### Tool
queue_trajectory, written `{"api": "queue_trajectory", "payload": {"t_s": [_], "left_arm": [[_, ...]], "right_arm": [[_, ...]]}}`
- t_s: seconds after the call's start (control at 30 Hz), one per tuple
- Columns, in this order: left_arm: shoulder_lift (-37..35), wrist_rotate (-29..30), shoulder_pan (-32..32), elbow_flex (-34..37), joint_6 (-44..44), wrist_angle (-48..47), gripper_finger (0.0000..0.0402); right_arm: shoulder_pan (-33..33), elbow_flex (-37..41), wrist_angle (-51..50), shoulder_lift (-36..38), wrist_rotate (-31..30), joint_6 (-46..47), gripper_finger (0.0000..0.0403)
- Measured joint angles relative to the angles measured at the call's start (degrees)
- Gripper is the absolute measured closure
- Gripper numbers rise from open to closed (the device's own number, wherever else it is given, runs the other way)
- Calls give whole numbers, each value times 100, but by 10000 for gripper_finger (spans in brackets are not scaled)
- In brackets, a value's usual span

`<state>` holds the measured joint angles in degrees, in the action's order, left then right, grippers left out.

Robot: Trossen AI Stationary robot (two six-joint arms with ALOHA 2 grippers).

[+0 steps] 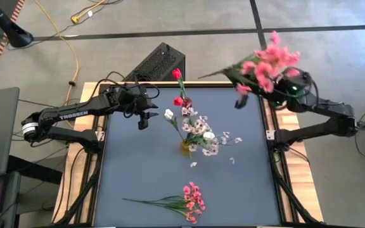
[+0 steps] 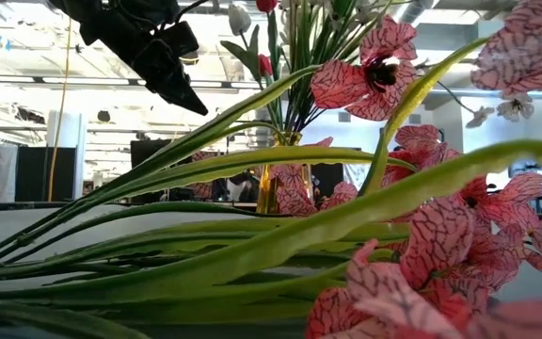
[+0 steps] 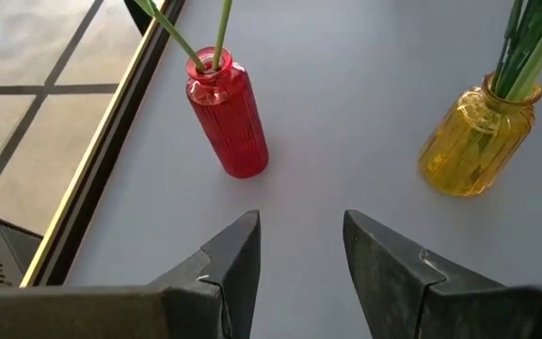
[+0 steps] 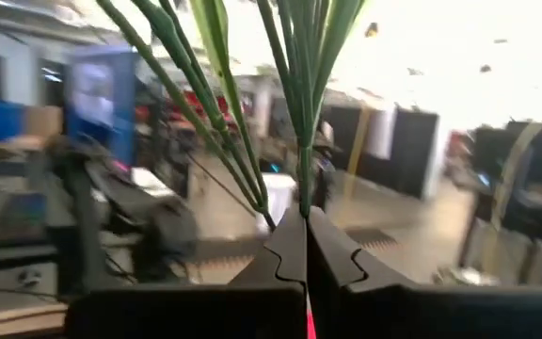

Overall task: Sort flowers into vase by color
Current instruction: Put the right pink flowers into the red flower vase

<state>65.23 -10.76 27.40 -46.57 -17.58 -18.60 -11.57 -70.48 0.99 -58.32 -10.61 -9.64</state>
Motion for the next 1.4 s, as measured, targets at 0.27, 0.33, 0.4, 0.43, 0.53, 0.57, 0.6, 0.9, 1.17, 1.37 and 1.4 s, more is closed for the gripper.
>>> {"api": "queue_trajectory", "payload": {"t_s": [0.27, 0.33, 0.4, 0.43, 0.53, 0.57, 0.6, 0.9, 1.17, 1.37, 1.4], "left_arm": [[0, -2, 0, 0, -37, -104, 258], [0, -4, 1, 0, -113, -237, 258], [0, -4, 0, 0, -174, -335, 258], [0, -4, 0, 0, -176, -343, 258], [0, -14, 0, 0, -167, -229, 258], [0, -64, 2, 0, -149, -150, 258], [0, -170, 2, 0, -147, -49, 258], [-11, -1136, 2, 971, 465, 2548, 258], [-51, -953, 2, 1517, 926, 3407, 258], [-46, -955, 2, 1517, 934, 3479, 258], [-46, -964, 2, 1517, 944, 3448, 258]], "right_arm": [[-1065, 4, -124, -807, 590, 612, 383], [-1352, 4, -167, -962, 981, 861, 383], [-1598, 4, -289, -1087, 1224, 975, 383], [-1709, 4, -349, -1151, 1304, 1006, 383], [-1934, 52, -391, -1318, 1643, 1138, 383], [-1987, 101, -389, -1363, 1800, 1165, 383], [-2027, 153, -391, -1418, 1947, 1182, 383], [-2057, 1140, 809, -1554, 2573, 1404, 383], [-2026, 1767, 1570, -1641, 2570, 1638, 383], [-1932, 1841, 1883, -1970, 2568, 1735, 383], [-1901, 1842, 1957, -2041, 2568, 1734, 383]]}}
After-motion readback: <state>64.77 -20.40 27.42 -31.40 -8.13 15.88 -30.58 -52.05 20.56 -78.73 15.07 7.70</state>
